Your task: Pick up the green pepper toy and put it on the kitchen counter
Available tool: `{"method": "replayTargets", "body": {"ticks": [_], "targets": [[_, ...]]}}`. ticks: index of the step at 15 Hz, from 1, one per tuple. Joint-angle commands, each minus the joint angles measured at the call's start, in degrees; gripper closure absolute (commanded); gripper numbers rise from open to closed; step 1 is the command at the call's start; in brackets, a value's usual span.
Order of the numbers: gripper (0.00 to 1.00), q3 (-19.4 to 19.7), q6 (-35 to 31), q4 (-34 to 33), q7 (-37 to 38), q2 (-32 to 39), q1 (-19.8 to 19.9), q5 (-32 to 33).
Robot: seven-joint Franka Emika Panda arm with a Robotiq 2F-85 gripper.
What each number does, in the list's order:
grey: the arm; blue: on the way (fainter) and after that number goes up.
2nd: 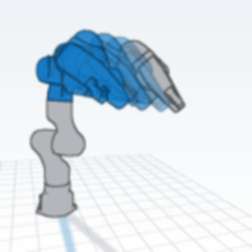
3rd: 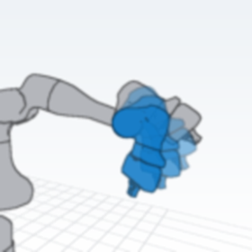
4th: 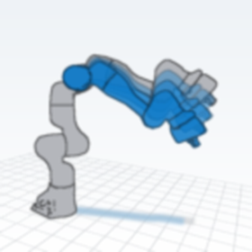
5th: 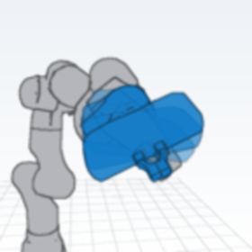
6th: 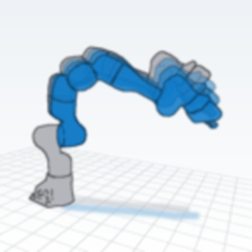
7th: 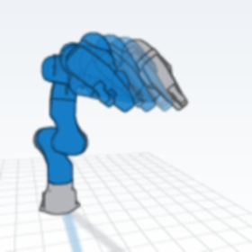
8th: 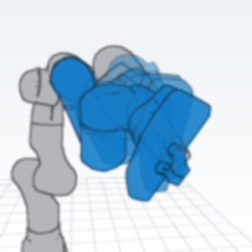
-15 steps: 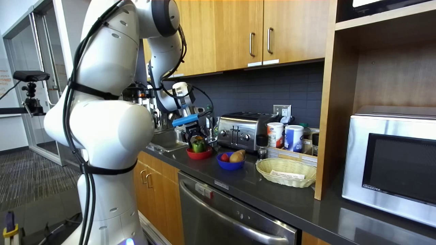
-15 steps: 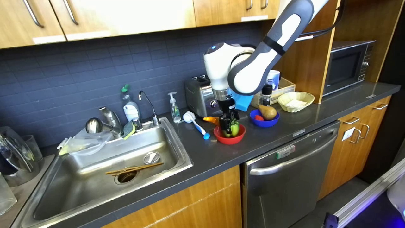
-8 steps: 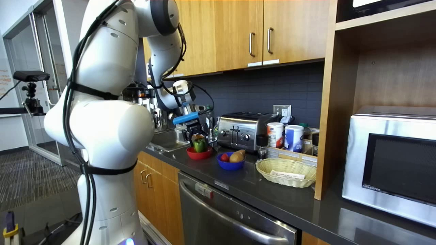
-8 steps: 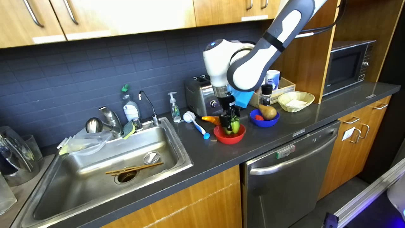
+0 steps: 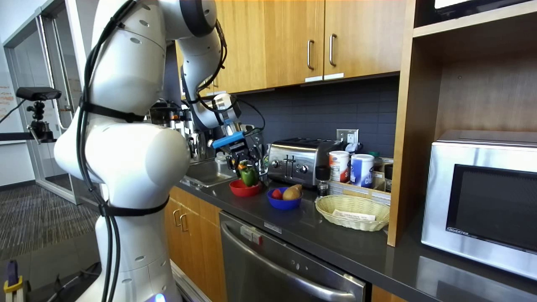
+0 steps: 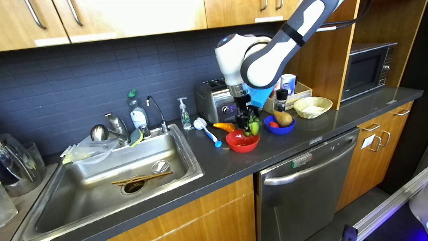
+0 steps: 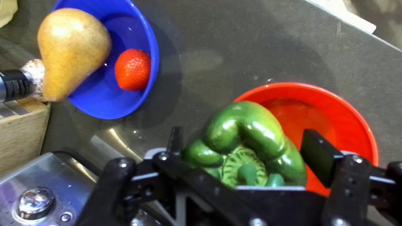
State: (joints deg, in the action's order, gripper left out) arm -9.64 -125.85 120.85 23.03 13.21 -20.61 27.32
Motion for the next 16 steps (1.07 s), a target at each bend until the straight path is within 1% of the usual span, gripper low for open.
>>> {"method": "replayTargets", "body": {"ticks": [1,8,16], "targets": [[0.32,-0.6,1.8,1.4,1.7,-3.1,-0.1,0.6],[0.32,-0.4,3.1,2.2,2.7,-4.8,1.1,0.2],[0.32,0.1,2.7,4.6,2.8,-6.1,4.2,-1.6]]}}
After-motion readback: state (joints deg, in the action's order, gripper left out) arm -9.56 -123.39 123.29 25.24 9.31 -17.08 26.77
